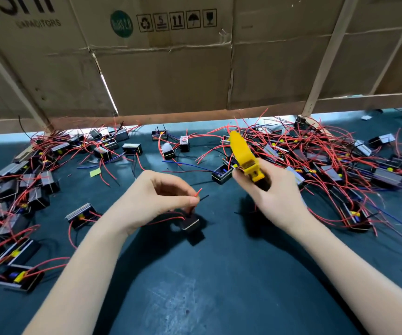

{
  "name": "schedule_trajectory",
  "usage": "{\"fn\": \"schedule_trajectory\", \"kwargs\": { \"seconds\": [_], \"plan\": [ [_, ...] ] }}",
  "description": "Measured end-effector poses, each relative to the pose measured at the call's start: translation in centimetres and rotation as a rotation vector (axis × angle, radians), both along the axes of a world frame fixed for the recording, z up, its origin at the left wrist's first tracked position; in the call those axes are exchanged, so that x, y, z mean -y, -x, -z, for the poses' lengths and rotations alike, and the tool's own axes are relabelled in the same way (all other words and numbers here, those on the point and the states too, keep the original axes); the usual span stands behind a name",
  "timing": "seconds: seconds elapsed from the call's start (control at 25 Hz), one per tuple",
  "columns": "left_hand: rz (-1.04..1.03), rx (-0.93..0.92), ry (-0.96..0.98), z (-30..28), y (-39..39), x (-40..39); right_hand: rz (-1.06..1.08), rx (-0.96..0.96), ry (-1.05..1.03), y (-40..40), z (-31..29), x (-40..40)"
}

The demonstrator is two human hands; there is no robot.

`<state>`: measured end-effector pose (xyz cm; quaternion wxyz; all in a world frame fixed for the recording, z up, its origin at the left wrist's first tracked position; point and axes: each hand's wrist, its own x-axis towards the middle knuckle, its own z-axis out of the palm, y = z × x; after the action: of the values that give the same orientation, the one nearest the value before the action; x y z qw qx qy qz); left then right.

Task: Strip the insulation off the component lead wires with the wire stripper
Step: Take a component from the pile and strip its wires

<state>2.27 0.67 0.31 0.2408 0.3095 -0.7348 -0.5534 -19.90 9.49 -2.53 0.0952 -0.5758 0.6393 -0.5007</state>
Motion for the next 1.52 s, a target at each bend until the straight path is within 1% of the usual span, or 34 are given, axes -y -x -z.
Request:
{"fn": "schedule_trajectory", "kwargs": {
  "seconds": [0.04, 0.08, 0.16, 0.2, 0.36, 0.56, 0.68, 0.88, 1.12, 1.28, 1.4, 1.52],
  "plan": [
    [-0.023, -0.006, 0.003, 0.3, 0.4, -0.1, 0.082, -0.083, 0.034, 0.7, -0.2, -0.3],
    [-0.043, -0.013, 0.017, 0.6, 0.7, -0.2, 0.180, -0.228, 0.046, 1.6, -0.3, -0.7],
    [-0.079, -0.018, 0.057, 1.0, 1.2, -0.4, 0.347, -0.520, 0.007, 2.9, -0.4, -1.1],
    [-0.089, -0.017, 0.074, 1.2, 1.4, -0.6, 0.396, -0.607, -0.029, 3.2, -0.3, -1.2],
    [-0.053, -0.027, 0.091, 1.6, 2.0, -1.1, 0.474, -0.752, -0.116, 3.0, 0.5, -0.9],
    [-0.062, -0.028, 0.100, 1.9, 2.4, -1.5, 0.498, -0.825, -0.091, 2.2, 0.6, -0.7],
    [-0.091, -0.019, 0.099, 2.0, 2.5, -1.5, 0.470, -0.840, -0.075, 1.7, 0.6, -0.7],
    [-0.078, -0.022, 0.085, 2.0, 2.7, -1.6, 0.455, -0.846, -0.060, 1.6, 0.5, -0.7],
    [-0.059, -0.024, 0.077, 2.1, 2.9, -1.8, 0.408, -0.827, -0.098, 1.9, 0.6, -0.5],
    [-0.046, -0.007, 0.085, 2.2, 2.9, -1.8, 0.405, -0.807, -0.208, 2.1, 1.0, -0.1],
    [-0.026, 0.004, 0.092, 2.1, 2.8, -1.7, 0.431, -0.833, -0.126, 2.2, 1.3, 0.0],
    [0.065, 0.015, 0.037, 1.8, 2.3, -1.5, 0.472, -0.856, -0.060, 2.6, 1.4, 0.1]
  ]
}}
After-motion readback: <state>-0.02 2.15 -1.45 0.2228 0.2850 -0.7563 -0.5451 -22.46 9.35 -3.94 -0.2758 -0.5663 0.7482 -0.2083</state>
